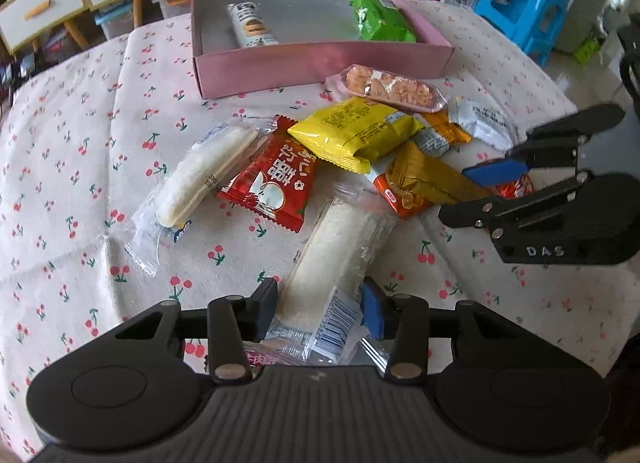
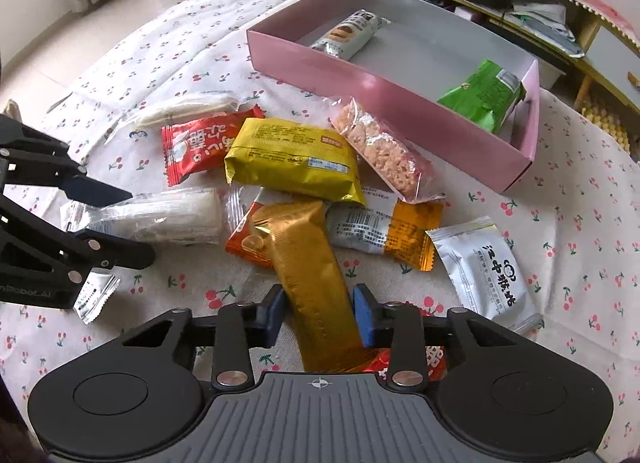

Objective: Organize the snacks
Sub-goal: 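Carry both packets over the pink box with both tools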

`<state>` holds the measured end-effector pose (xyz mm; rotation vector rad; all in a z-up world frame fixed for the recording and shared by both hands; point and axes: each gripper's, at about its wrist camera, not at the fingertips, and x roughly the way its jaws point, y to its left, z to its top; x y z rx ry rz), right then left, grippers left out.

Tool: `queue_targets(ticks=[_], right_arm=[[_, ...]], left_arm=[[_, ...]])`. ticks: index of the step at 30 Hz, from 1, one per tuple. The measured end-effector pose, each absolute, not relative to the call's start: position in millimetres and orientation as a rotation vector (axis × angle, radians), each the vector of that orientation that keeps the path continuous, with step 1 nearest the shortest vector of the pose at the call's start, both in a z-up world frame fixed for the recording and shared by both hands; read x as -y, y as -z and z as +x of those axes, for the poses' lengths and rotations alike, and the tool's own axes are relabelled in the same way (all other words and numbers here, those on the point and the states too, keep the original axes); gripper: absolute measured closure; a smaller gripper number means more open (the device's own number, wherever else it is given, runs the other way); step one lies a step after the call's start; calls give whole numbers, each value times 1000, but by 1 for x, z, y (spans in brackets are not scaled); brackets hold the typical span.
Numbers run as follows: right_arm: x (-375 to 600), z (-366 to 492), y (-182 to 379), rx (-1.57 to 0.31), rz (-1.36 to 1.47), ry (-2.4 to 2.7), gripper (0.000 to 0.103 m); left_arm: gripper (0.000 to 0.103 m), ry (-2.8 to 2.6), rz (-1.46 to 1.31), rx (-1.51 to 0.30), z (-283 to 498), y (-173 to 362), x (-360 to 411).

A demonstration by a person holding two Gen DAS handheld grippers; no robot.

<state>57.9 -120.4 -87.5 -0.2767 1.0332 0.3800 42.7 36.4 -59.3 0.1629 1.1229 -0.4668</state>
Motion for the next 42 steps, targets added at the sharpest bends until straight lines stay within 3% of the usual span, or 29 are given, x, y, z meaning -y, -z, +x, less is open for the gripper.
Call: queue_targets(ticks=[19,22,26,42], right_arm=[[162,72,67,-1133,222,-403,73],[165,71,61,-1126,263,-412,73],[170,71,56,-1118,295,-404,73],[191,74,44,-1084,373,-361,73]], left_arm=[[66,487,-46,-1128,48,40,-54],[67,492,-76,-1120,49,35,-55],[76,498,-117,-1109,50,29,-58],[79,498,-44,-1062,46,21,-51]])
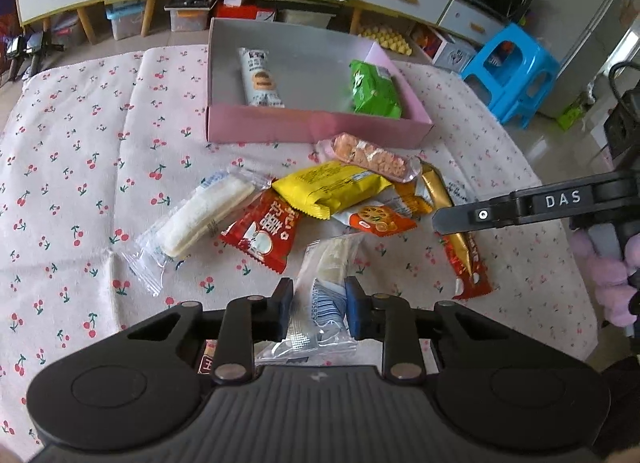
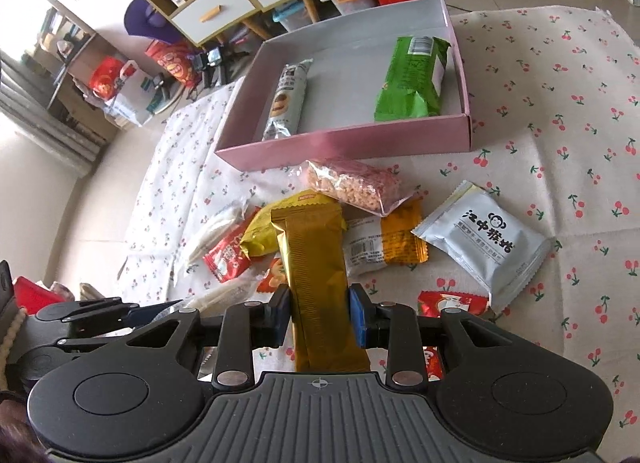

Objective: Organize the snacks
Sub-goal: 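Carry both packets over the pink box with both tools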

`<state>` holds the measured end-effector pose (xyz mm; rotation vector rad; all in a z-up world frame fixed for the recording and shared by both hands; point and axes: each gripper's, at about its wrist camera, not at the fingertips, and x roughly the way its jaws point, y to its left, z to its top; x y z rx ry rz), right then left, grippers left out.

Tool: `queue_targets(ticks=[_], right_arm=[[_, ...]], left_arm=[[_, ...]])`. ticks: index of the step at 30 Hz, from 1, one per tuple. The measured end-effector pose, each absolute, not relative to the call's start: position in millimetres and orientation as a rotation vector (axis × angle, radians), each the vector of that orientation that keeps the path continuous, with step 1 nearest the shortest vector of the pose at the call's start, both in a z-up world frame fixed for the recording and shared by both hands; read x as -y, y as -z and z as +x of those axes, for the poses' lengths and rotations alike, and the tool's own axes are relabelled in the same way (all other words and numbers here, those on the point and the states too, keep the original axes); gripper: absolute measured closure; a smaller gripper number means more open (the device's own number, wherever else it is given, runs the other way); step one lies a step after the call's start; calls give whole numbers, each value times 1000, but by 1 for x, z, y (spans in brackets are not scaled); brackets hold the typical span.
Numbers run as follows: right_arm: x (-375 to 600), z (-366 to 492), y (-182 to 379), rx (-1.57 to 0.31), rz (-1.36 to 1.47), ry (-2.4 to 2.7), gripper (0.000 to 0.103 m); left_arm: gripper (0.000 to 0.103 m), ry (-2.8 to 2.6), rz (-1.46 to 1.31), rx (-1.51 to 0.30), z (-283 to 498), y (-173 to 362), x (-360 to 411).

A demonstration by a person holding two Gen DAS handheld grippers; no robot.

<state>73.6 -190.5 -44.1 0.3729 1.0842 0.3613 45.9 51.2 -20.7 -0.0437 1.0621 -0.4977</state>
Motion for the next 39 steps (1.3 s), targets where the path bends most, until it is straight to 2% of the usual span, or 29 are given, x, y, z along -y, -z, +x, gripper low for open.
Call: queue_targets(ticks=[14,25,39], right_arm=[[198,82,20,-1009,453,-356,73],[216,118,10,-923,604,-299,73],[230,151,22,-820,735,-221,73]], left_arm=[[79,495,-185,-985,47,-6,-65],[79,391,-313,-906,104,-13,-54],[79,406,-476,-871,185,29,-14]])
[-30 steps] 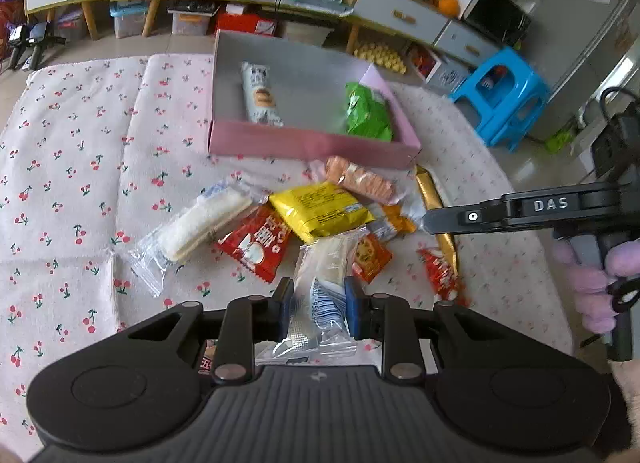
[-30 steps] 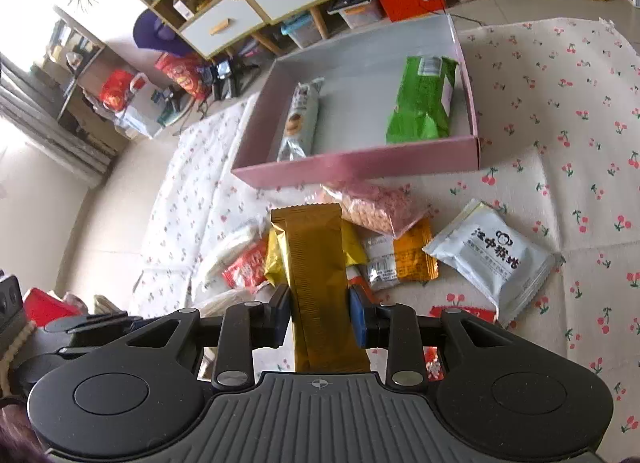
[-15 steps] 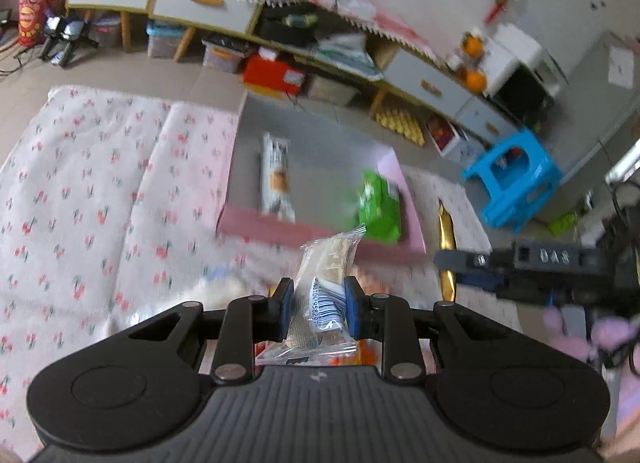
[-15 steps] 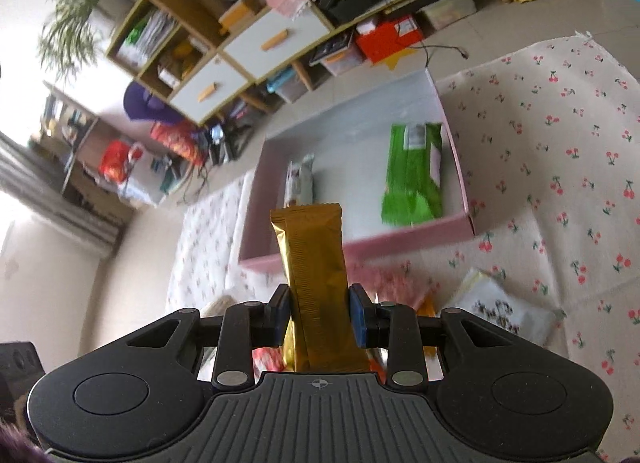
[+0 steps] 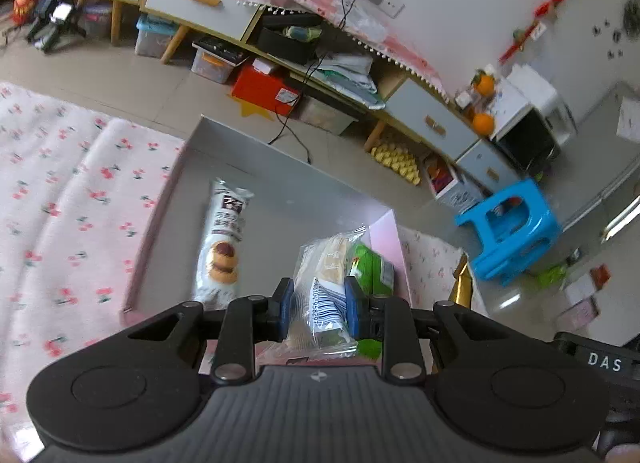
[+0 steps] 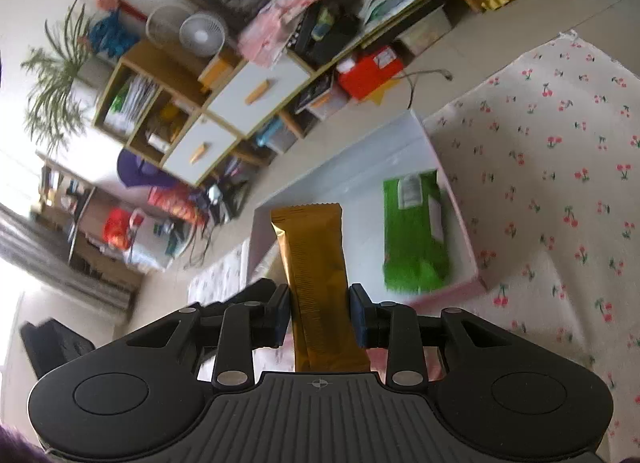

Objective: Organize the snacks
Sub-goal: 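Carry both packets over the pink box with both tools, then lower packets into the box beside the others and open both tools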

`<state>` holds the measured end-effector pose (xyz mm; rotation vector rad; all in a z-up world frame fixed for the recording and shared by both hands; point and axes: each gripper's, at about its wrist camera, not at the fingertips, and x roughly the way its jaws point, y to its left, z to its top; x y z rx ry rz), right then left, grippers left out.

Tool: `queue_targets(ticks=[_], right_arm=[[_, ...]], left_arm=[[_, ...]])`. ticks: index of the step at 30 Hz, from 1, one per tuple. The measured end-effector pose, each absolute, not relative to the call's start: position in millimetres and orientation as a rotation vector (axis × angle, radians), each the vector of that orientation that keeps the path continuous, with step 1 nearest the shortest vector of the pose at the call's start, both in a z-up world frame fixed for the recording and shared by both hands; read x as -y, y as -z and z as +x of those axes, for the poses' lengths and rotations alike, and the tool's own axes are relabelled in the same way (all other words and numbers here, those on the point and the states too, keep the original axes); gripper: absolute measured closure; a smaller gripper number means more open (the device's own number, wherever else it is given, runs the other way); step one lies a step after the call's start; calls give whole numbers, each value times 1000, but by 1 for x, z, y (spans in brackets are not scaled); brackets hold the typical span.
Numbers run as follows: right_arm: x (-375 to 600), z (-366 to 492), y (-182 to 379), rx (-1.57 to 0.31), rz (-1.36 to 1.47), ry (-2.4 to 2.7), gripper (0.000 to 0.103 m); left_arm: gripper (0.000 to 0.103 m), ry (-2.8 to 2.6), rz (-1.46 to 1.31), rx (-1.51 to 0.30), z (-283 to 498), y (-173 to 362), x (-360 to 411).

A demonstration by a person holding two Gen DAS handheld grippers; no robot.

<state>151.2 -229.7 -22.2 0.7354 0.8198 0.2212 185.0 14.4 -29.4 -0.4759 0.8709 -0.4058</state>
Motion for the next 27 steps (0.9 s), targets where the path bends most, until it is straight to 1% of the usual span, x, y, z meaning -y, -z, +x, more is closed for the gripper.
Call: queue_targets(ticks=[4,9,14,23,26,27], right_arm=[[233,173,29,-789,745,-182,73],[234,194,45,-795,770,-170,73],[228,208,59,-815,753,-174,73],[230,210,65,-823,723,-155,72],[233,209,65,-822,727,-148,69],[234,209,65,-818,732,-143,69]], left_arm=[[79,388,-549,-878,195,41,-20],[79,369,-591,-859,202,48,-24],[79,340,-542,-850,204,50,-18],[79,339,-452,-852,200,52,-12],[76,347,-436,-851,201,49,-11],[74,345,-431,-849,202,48,-10]])
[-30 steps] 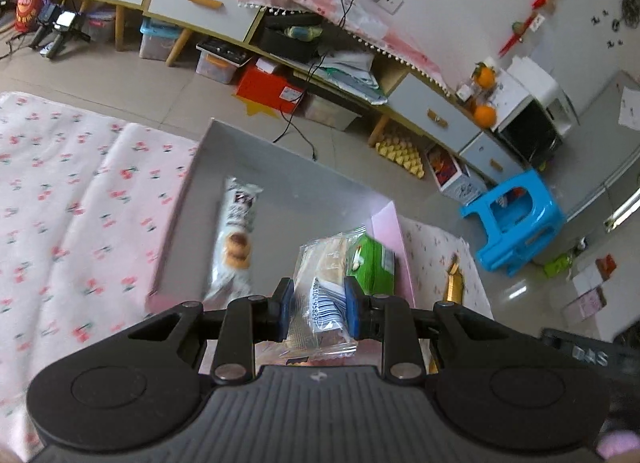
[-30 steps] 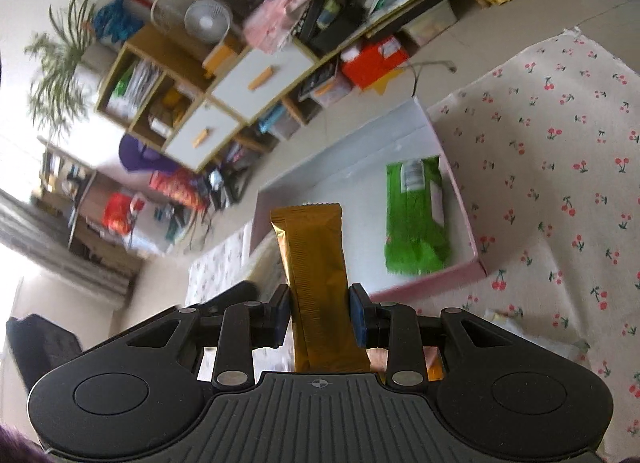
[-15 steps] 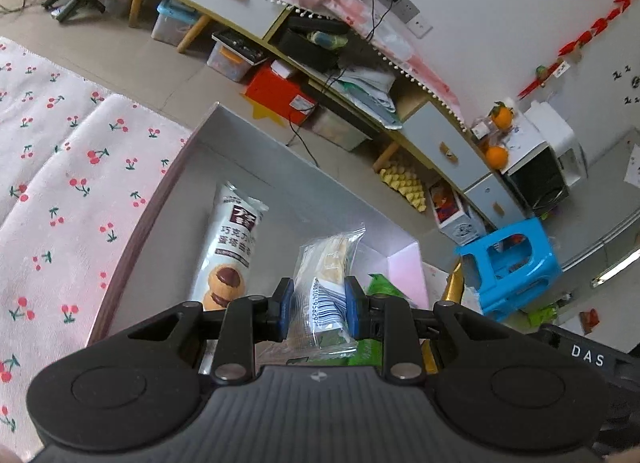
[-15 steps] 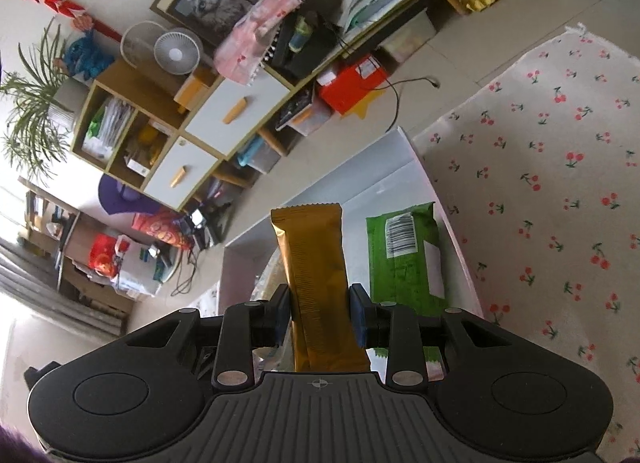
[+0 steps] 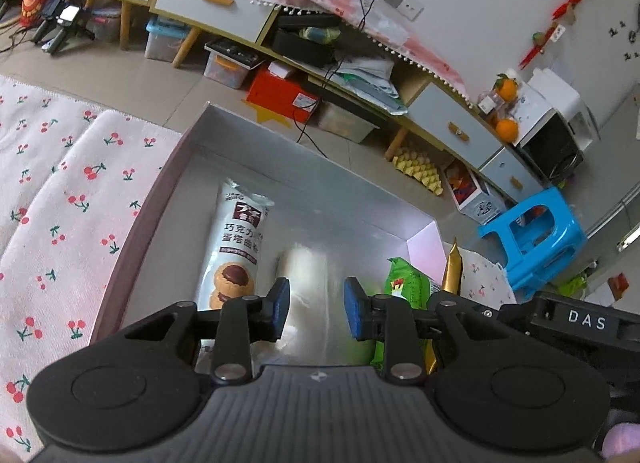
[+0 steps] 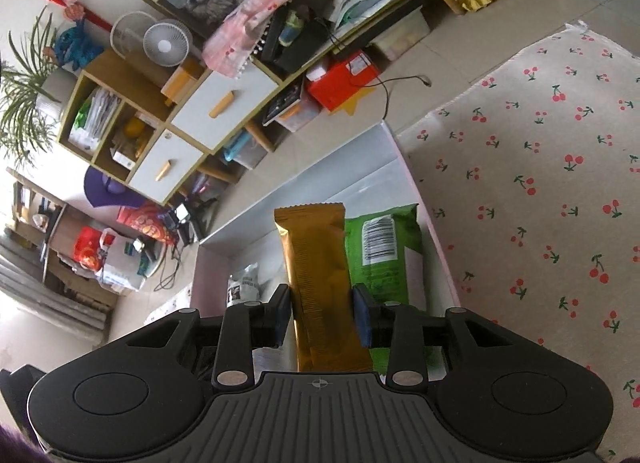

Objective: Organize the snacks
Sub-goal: 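Lower packets into the box beside the others and open both tools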

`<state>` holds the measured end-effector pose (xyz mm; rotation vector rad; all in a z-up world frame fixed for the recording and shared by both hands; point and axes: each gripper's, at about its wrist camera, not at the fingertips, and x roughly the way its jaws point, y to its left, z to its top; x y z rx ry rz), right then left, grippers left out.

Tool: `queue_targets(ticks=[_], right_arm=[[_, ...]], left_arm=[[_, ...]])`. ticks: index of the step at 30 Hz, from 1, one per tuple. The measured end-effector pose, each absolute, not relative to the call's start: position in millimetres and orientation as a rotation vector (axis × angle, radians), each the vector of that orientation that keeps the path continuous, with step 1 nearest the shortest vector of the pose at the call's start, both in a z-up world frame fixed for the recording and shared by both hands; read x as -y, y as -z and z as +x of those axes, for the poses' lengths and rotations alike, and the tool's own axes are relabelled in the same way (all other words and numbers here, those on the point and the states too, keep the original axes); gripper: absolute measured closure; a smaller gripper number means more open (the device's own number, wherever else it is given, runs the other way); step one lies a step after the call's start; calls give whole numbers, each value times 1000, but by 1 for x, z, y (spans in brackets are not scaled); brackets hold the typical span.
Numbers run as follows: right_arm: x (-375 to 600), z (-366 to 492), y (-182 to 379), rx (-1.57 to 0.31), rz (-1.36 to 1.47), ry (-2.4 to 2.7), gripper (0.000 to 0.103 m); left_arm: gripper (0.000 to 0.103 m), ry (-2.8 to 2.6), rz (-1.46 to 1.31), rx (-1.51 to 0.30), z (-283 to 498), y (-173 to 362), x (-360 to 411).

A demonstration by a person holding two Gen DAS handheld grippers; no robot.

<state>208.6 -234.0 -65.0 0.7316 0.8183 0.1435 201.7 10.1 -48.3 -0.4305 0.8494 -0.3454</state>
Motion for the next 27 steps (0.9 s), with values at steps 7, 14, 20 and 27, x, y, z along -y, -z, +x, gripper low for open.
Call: queue_targets(ticks=[7,14,20,27], right_arm=[[239,204,59,-812,749,-129,50],[241,192,46,-812,736,-115,32],[244,178,33,-823,704,-106,29],[243,154,17,-832,620,-96,24]], left_arm=[[60,345,-407,-884,199,47,-9],[33,336,-392,-885,186,37,-12],[22,344,-350,-878,172,23,-10],[10,328,-259,-888,155,12,-9]])
